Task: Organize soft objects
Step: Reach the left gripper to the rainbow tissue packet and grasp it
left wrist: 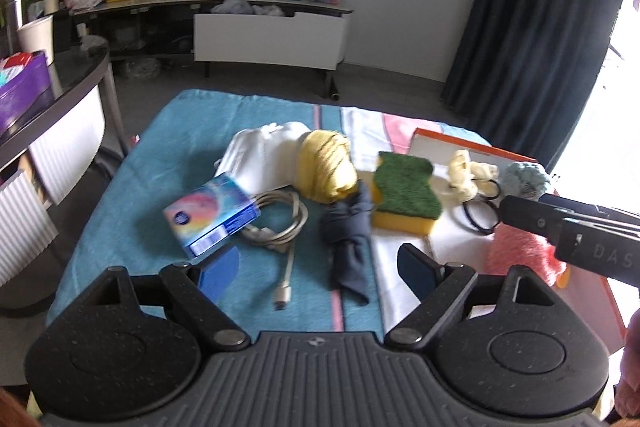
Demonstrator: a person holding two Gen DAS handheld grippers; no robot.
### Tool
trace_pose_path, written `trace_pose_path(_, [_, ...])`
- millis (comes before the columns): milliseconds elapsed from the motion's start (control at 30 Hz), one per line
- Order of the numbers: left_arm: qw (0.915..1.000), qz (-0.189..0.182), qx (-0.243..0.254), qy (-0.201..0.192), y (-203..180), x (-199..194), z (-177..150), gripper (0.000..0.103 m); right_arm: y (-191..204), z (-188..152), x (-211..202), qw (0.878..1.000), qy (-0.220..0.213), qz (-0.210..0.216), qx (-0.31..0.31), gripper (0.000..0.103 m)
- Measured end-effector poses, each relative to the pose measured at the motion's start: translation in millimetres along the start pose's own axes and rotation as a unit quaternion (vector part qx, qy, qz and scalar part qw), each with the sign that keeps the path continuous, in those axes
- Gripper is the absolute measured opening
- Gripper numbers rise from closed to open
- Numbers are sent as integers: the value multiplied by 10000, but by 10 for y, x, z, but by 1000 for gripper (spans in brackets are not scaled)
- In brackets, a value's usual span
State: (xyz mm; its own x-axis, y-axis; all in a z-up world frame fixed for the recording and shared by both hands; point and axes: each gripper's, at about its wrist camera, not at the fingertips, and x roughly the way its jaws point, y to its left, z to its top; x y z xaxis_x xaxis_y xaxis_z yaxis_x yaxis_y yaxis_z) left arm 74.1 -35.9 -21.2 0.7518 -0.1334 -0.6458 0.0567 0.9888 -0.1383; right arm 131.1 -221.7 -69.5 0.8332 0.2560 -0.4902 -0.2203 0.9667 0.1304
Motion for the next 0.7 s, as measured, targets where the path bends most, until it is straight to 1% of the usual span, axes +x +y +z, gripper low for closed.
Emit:
trace_pose_path(167, [9998,130,-142,41,181,0,-42,88,58,-8,33,10000,32,53,-45,64])
trace_pose_path(300, [9993,278,-243,32,331,37,-28,89,81,-7,61,9999,59,78,-81,64])
trace_pose_path(367, [9993,292,-251,28,414,75,-17,90,77,-7,79,9999,73,86,-78,64])
trace_pose_path(533, [9994,342,36,41,617,268,30,91,88,-10,111,9999,91,102,-105,64])
trace_pose_path(667, [9992,188,322,110,781,468,95,91,77,-13,148,9998,129,79,-100,64])
trace_pose_path(700, [9989,86,435,127,809,519,106,91,72,-14,163,9998,143,61,-95,64])
